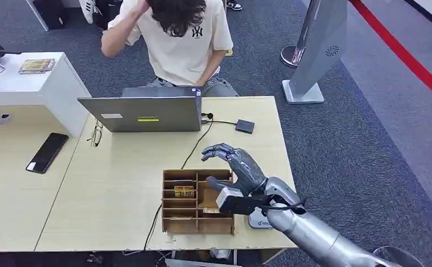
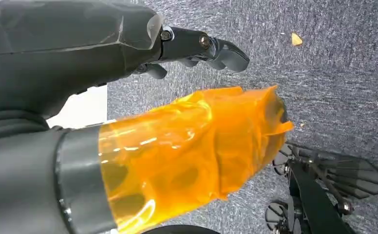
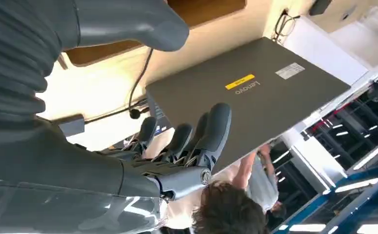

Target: Pass the card to the sensor for recognition and then transmit it.

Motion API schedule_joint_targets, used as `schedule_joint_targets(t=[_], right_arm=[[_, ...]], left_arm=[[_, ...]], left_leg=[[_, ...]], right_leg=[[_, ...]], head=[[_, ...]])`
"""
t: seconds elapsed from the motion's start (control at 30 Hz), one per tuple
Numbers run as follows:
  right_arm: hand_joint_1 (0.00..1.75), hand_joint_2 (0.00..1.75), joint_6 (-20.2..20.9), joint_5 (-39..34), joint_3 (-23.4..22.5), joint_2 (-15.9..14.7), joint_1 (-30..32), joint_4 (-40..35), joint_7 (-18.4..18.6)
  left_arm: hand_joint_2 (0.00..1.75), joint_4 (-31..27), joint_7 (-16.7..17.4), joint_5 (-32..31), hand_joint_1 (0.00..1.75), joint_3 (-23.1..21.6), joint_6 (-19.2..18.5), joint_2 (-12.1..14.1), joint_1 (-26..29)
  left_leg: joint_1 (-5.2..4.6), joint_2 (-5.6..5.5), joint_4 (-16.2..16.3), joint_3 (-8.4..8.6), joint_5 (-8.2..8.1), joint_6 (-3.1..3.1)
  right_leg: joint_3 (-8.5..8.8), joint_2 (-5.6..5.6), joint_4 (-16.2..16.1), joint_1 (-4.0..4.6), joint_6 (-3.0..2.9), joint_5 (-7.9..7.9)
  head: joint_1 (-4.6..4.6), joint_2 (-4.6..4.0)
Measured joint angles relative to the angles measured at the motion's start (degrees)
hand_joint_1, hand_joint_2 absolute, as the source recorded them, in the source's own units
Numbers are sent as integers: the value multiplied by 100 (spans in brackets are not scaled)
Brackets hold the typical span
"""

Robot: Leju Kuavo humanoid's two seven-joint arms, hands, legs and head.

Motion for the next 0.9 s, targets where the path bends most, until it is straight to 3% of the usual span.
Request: schedule_joint_targets(t=[0.4, 0.5, 0.63, 0.9], right_arm=[[91, 175, 323, -201, 35, -148, 176, -149, 144], [84, 175, 391, -221, 52, -153, 184, -155, 157], [87, 175, 441, -201, 79, -155, 189, -153, 190], [82, 175, 269, -76, 85, -153, 189, -105, 210]], left_arm=[[0, 0, -13, 13, 0, 0, -4, 0, 1], [0, 0, -15, 24, 0, 0, -4, 0, 2], [0, 0, -15, 22, 0, 0, -7, 0, 1], [0, 0, -15, 22, 0, 0, -7, 0, 1]], left_leg=[[0, 0, 0, 1, 0, 0], [1, 0, 0, 1, 0, 0], [0, 0, 0, 0, 0, 0], [0, 0, 0, 0, 0, 0]], right_leg=[[0, 0, 0, 0, 0, 0], [0, 0, 0, 0, 0, 0], [0, 0, 0, 0, 0, 0], [0, 0, 0, 0, 0, 0]], head=[[0, 0], [0, 0], [0, 0], [0, 0]])
